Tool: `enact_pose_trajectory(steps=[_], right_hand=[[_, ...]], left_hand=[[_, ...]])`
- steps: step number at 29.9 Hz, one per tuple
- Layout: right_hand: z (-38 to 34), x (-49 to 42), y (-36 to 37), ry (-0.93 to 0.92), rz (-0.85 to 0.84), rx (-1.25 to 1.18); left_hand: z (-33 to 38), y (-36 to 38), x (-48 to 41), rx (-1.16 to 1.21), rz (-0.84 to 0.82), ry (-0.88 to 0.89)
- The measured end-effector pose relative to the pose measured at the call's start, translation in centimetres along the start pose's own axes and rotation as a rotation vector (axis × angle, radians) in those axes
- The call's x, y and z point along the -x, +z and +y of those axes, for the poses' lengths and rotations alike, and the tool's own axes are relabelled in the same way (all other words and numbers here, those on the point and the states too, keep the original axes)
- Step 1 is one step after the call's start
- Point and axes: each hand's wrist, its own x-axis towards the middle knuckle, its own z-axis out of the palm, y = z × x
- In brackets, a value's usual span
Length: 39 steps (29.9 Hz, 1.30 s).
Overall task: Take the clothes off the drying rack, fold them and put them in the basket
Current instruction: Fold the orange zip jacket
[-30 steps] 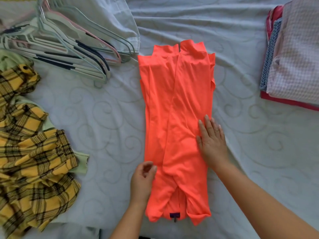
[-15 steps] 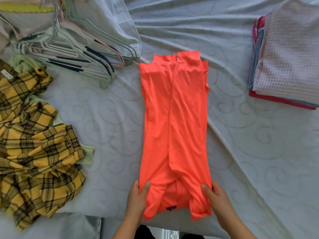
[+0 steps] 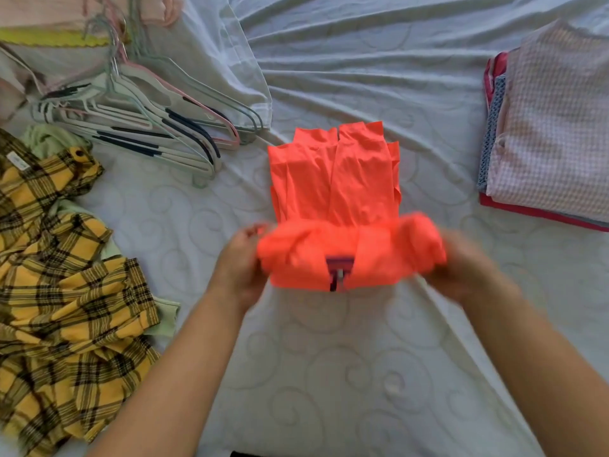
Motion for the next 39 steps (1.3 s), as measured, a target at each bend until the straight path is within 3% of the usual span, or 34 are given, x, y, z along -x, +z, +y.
enact_pose_trajectory(steps=[3, 5, 7, 9, 13, 16, 20, 24, 28, 33, 39], right_hand=[[-4.7, -5.6, 1.6, -0.085, 0.074, -0.147], [-5.1, -8.3, 1.7, -0.091, 0.145, -0.111], [-2.1, -10.0, 0.7, -0.122, 0.254, 0.249], [2.2, -10.3, -0.5, -0.157, 0.413, 0.589], [7.8, -8.6, -0.7, -0.121, 0.544, 0.723], [7.7, -8.7, -0.8, -0.141, 0.466, 0.769], [7.5, -7.5, -1.8, -0.148, 0.384, 0.797], [11.3, -2.2, -3.6, -0.038, 0.266, 0.749], [16.8, 2.7, -5.9, 0.034, 0.218, 0.766], [16.8, 1.2, -4.4, -0.084, 0.323, 0.542], [12.6, -4.2, -0.3, -0.243, 0.344, 0.529]], left_hand=[[4.3, 1.9, -5.3, 0.068, -0.057, 0.065], [4.2, 1.8, -8.2, -0.159, 0.107, 0.052], [1.3, 1.0, -9.7, -0.621, 0.300, 0.011], [-2.4, 0.6, -9.3, -0.850, 0.376, -0.015], [-6.7, 0.8, -8.7, -0.784, 0.358, -0.055], [-7.0, 0.5, -9.6, -0.805, 0.348, -0.017], [-7.0, -0.7, -7.9, -0.561, 0.267, 0.009], [-8.8, -3.0, -1.8, -0.361, 0.110, -0.159], [-13.0, -6.3, 4.2, -0.521, 0.063, -0.317], [-12.7, -4.6, 1.7, -0.544, 0.315, -0.057], [-9.0, -1.1, -4.4, -0.454, 0.202, 0.096]])
